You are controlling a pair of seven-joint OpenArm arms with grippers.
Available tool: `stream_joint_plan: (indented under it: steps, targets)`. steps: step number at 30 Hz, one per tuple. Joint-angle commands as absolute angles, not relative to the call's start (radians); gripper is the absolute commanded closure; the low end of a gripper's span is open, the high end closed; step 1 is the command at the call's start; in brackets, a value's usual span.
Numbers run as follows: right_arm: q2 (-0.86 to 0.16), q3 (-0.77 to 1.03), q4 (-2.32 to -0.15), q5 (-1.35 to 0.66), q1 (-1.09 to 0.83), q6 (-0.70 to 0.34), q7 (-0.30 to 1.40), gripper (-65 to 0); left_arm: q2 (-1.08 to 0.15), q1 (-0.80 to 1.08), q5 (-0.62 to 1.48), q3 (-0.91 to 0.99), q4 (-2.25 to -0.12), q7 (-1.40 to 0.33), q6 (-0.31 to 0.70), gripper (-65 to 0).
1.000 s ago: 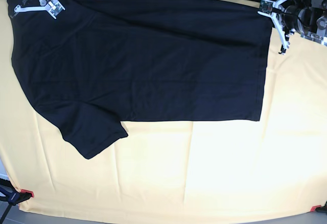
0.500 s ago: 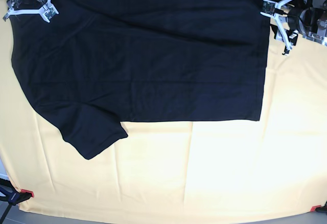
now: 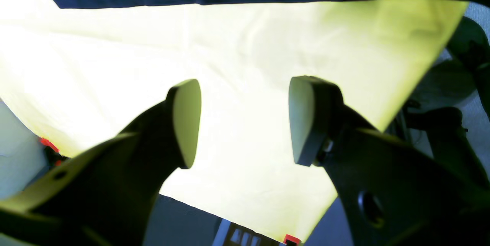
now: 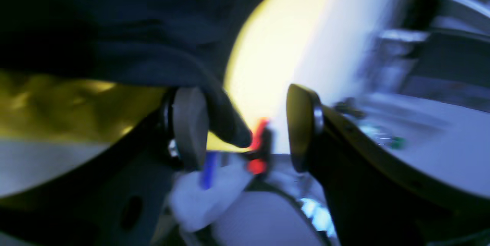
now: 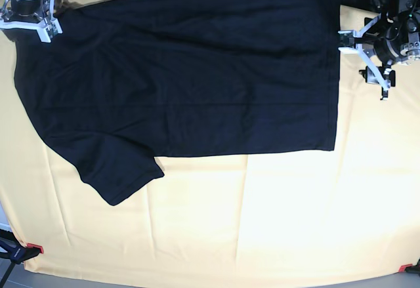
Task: Fold the T-shirt properly
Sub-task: 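Pull the held shirt edge further toward the robot with both grippers, then release the shirt with the left gripper and move it along the shirt side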
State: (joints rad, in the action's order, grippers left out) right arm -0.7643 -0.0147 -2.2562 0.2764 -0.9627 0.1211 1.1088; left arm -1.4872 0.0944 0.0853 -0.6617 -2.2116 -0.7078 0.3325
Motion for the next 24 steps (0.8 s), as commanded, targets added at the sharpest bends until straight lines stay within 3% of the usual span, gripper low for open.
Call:
stream_joint_plan:
  steps: [1,6,10,16,20,22,24]
  targets:
    - [-0.777,-0.006,-2.273,0.258,-0.970,0.114,1.111,-34.5,-1.513,0.088,0.079,-0.653,-2.221,-0.712,0.339,-36.7]
    - [-0.753,-0.006,-2.273,0.115,-1.000,0.024,1.112,-34.5,-1.513,0.088,0.078,-0.653,-2.221,-0.712,0.348,-36.6]
    - [-0.753,-0.006,-2.273,0.138,-1.042,0.016,1.122,-34.5,-1.513,0.088,0.065,-0.653,-2.221,-0.712,0.348,-36.7]
    - [-0.747,-0.006,-2.273,0.387,-1.150,0.123,1.174,-34.5,-1.513,0.088,0.025,-0.653,-2.221,-0.711,0.342,-36.6]
    - [-0.716,-0.006,-2.273,0.612,-1.166,0.249,1.221,-34.4,-1.512,0.088,0.006,-0.653,-2.221,-0.704,0.231,-36.4]
    - [-0.714,-0.006,-2.273,0.707,-1.166,0.299,1.228,-30.3,-1.512,0.088,-0.031,-0.653,-2.221,-0.704,0.165,-29.3]
    - [-0.714,-0.006,-2.273,0.766,-1.166,0.330,1.232,-14.6,-1.512,0.088,-0.070,-0.653,-2.221,-0.705,0.104,-9.3]
